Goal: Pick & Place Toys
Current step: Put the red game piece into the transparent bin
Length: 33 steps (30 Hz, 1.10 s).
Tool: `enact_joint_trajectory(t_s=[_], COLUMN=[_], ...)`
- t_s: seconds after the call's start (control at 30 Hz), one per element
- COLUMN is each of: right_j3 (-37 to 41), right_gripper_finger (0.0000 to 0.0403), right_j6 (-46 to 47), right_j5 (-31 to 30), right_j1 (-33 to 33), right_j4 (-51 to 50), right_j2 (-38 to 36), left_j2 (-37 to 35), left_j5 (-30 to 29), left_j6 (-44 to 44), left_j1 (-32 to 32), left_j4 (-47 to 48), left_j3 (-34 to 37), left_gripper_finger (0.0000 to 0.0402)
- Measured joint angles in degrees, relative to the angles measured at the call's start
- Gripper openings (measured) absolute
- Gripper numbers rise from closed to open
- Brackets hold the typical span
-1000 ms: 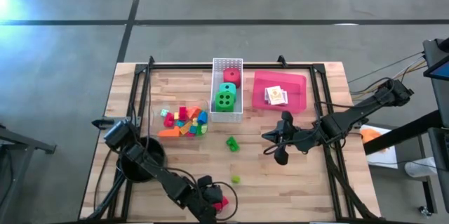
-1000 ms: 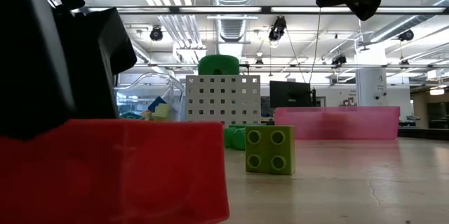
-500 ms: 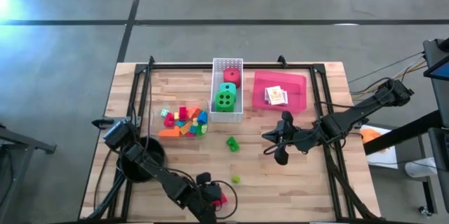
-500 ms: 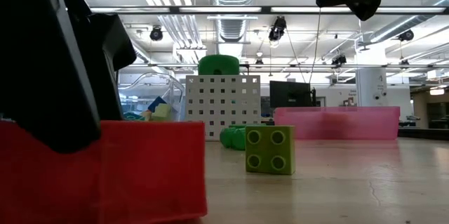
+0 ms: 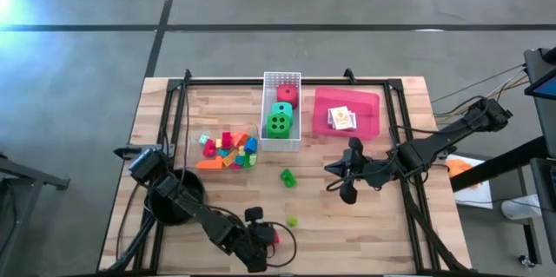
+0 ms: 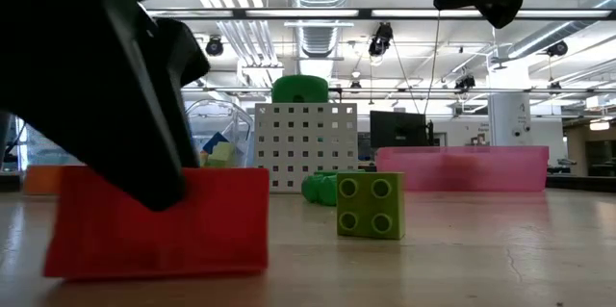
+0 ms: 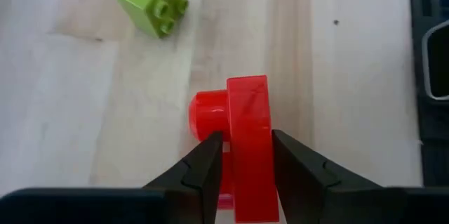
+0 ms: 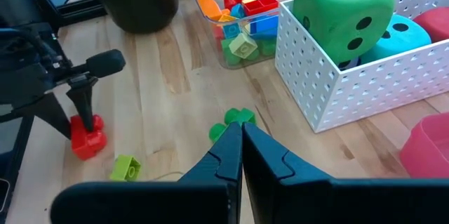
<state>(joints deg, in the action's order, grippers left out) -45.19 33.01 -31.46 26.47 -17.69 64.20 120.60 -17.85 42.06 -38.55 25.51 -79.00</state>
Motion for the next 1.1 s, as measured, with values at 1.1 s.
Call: enact_joint_trajectory(t_s=[1.1], right_j3=[0.0], right_gripper_finger=[0.0008], right_j6=[0.0], right_j5=[0.0], right_j1=[0.0], right_j4=[0.0], right_j2=[0.0], left_j2=[-0.07], left_j5=[-4.04], left_j6=[-6.26], left_j1=[0.79], left_j4=[2.76], left_j3=[0.42], left_gripper_finger=[0.0065])
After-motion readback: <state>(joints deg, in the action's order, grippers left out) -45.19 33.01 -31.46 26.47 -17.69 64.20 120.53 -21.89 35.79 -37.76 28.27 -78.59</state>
